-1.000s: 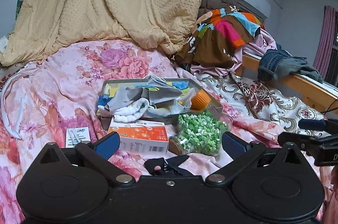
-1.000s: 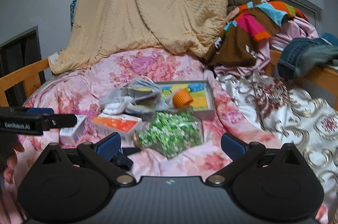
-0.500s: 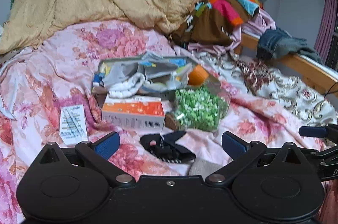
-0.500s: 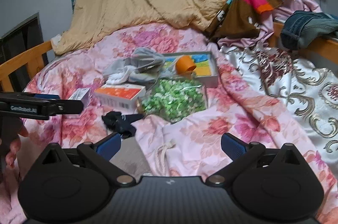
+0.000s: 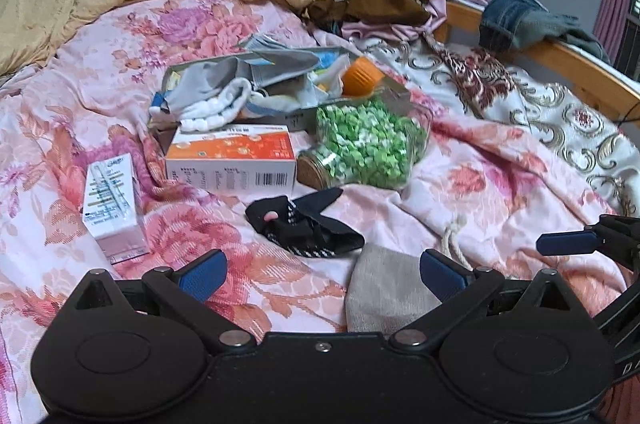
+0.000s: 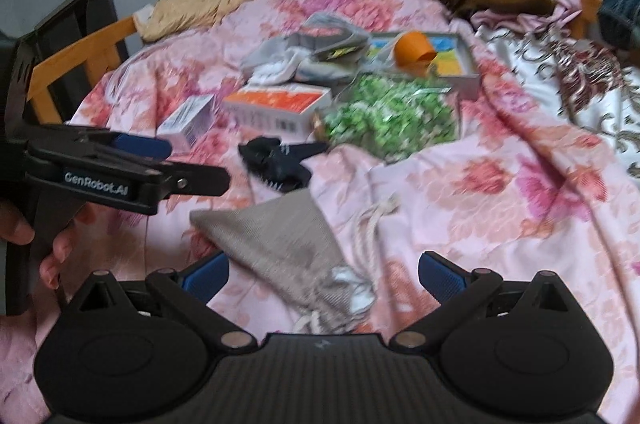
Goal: Organize soft objects
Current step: 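Close the right tool on the grey pouch while the left tool closes on the black cloth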
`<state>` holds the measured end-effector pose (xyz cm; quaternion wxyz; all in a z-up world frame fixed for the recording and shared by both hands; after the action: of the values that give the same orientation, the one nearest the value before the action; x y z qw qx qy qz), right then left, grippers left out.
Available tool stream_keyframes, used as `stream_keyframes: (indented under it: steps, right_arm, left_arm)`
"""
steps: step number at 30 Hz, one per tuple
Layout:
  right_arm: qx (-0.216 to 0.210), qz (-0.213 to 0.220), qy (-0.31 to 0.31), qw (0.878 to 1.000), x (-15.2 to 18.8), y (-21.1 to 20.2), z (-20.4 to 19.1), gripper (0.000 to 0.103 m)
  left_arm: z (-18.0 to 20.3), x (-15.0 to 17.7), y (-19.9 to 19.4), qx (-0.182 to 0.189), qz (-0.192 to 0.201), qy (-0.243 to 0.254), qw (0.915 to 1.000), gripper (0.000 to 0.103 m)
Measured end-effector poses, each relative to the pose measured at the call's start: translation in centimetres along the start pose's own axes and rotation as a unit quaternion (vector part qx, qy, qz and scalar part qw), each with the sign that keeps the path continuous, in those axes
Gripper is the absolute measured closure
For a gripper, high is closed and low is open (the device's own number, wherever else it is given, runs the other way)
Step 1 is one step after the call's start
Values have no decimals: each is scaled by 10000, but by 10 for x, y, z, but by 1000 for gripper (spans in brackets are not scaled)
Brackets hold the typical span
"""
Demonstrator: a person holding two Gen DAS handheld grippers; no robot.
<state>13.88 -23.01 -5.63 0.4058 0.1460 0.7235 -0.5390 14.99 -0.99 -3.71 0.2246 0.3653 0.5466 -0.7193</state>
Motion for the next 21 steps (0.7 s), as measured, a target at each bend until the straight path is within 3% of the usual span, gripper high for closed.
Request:
stream_keyframes:
  steps: [9, 13, 21]
  right_arm:
    - [-277, -443, -31, 9986, 8, 17, -9, 0]
    - [-355, -575, 37, 9977, 11, 23, -9, 1]
    - [-306, -554, 200, 9978, 9, 29, -5, 11]
  left_arm:
    - [2, 7, 15, 20, -351, 59, 9994, 1]
    - [1, 6, 17, -40, -323, 79, 9994, 1]
    - [-5, 1, 26, -260, -171, 105, 9995, 1]
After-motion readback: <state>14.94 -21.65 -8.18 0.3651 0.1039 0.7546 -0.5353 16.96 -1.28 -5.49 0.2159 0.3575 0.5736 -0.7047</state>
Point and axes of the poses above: each gripper's, at about its wrist camera, not at the fingertips, and y roughly the way its jaws point, z to its right, x to its underside, the point moved 3 cm from there along y, roughly the way its jaws point, and after that the axes turned 4 degrees about x, right-handed, at the moved point
